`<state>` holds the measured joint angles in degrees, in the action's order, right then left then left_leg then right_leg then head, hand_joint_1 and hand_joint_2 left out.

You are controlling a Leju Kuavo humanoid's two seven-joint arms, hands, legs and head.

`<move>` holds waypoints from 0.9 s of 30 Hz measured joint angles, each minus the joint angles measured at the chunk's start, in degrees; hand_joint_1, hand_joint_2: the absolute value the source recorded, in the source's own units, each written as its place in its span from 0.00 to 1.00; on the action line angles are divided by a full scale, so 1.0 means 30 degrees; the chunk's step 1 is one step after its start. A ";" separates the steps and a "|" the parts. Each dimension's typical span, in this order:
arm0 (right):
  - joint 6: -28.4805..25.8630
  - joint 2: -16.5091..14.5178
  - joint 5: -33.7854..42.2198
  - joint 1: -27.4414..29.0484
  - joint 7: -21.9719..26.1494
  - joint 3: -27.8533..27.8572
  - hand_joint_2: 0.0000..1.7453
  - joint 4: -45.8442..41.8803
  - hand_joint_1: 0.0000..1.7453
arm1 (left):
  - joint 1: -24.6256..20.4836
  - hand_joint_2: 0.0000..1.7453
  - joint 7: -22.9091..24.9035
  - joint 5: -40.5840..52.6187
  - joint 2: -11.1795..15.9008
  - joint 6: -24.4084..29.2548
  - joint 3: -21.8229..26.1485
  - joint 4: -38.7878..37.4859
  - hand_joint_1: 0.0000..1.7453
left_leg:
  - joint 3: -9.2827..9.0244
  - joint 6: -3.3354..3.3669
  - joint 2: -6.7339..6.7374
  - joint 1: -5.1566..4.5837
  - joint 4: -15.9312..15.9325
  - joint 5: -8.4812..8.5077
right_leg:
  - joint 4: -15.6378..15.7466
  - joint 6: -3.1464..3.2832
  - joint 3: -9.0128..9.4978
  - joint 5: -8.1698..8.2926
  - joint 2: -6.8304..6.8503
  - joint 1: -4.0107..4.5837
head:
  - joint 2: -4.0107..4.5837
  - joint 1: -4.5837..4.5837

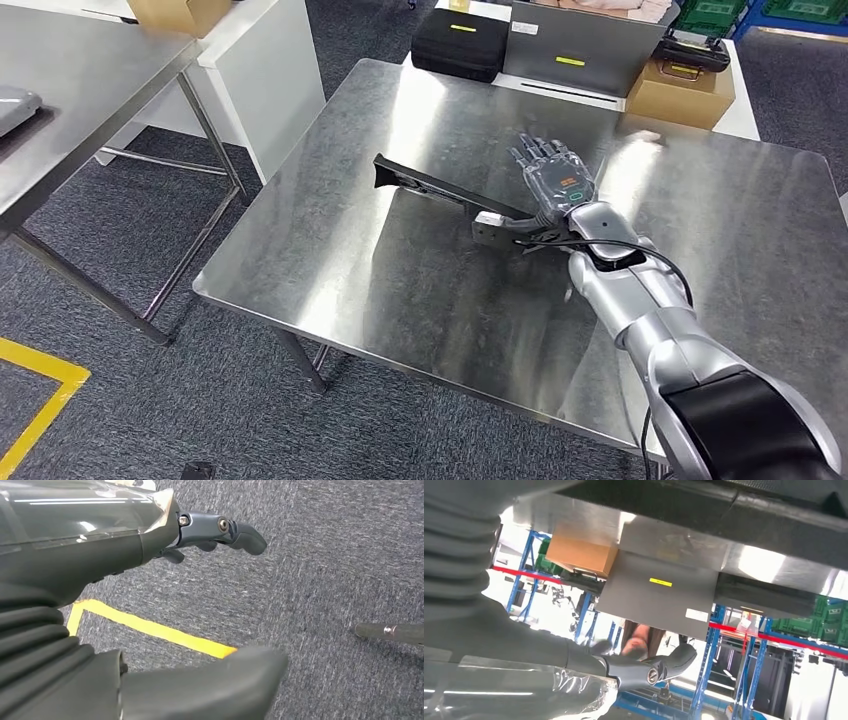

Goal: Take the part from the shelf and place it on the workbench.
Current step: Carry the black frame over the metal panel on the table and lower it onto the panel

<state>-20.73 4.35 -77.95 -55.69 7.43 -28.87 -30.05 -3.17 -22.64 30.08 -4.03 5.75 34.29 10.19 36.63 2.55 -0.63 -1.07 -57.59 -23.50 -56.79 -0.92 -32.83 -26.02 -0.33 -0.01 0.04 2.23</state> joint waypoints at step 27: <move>0.0452 -0.0137 0.0018 -0.0106 -0.0259 0.0202 0.00 -0.0168 0.00 | 0.0001 0.00 0.0805 0.0193 -0.0106 -0.0914 0.0362 0.0000 0.00 | -0.0016 0.0060 0.0010 0.0058 -0.0008 0.0041 | 0.0001 -0.0059 -0.0035 0.0040 0.0007 -0.0048 | 0.0000 0.0005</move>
<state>-19.38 3.94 -77.89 -56.00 6.65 -28.26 -30.56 -3.17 -20.22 30.65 -4.35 3.01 35.38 10.19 36.58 2.73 -0.60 -0.90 -57.62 -23.37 -56.79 -1.09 -32.93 -25.90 -0.31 -0.16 0.04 2.25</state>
